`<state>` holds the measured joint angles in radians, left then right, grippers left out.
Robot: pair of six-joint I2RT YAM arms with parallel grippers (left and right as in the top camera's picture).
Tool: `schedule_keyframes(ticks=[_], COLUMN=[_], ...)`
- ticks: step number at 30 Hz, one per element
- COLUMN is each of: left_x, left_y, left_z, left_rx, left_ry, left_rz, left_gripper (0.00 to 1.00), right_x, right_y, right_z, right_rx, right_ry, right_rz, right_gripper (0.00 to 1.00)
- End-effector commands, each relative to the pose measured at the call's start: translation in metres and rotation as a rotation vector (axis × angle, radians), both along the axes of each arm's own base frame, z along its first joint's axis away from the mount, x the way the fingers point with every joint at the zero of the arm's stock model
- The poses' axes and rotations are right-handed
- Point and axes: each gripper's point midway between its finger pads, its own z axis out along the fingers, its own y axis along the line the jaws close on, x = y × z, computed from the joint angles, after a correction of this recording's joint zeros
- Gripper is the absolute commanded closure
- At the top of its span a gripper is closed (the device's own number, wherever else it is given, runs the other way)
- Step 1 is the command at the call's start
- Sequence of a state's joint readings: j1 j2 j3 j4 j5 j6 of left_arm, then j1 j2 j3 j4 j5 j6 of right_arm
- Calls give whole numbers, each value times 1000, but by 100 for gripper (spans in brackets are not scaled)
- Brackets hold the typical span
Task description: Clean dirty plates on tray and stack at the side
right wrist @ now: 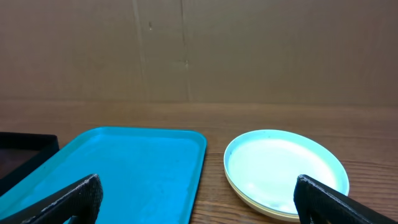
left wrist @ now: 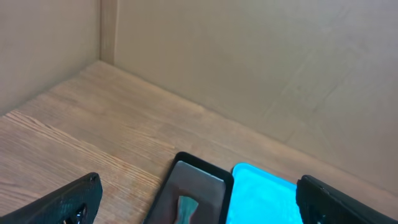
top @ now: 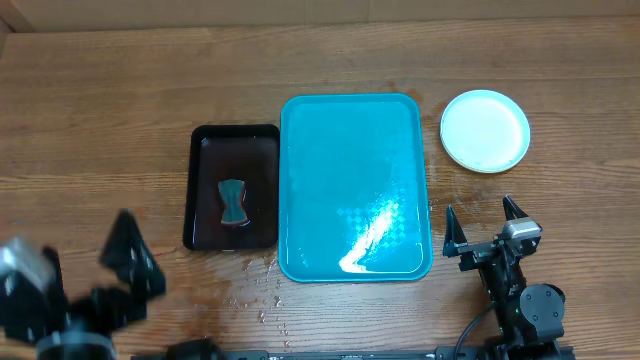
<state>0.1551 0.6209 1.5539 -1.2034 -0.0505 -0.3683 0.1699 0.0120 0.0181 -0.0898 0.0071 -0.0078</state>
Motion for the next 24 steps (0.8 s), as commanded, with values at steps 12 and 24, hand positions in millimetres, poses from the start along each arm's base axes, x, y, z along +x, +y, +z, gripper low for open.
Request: schedule_keyframes(ticks=[12, 24], left_x=[-52, 12], left_y=[3, -5], left_z=[-84, -30], left_rx=[37, 86], left_ry=[-177, -707], left_rz=[39, -42], left_gripper=[0, 0], right_x=[0, 0], right_y=[-1, -1], right_z=[-1, -1], right_rx=[-7, -7], right_ry=[-6, -6], right_rz=[-4, -4], right_gripper=[0, 0])
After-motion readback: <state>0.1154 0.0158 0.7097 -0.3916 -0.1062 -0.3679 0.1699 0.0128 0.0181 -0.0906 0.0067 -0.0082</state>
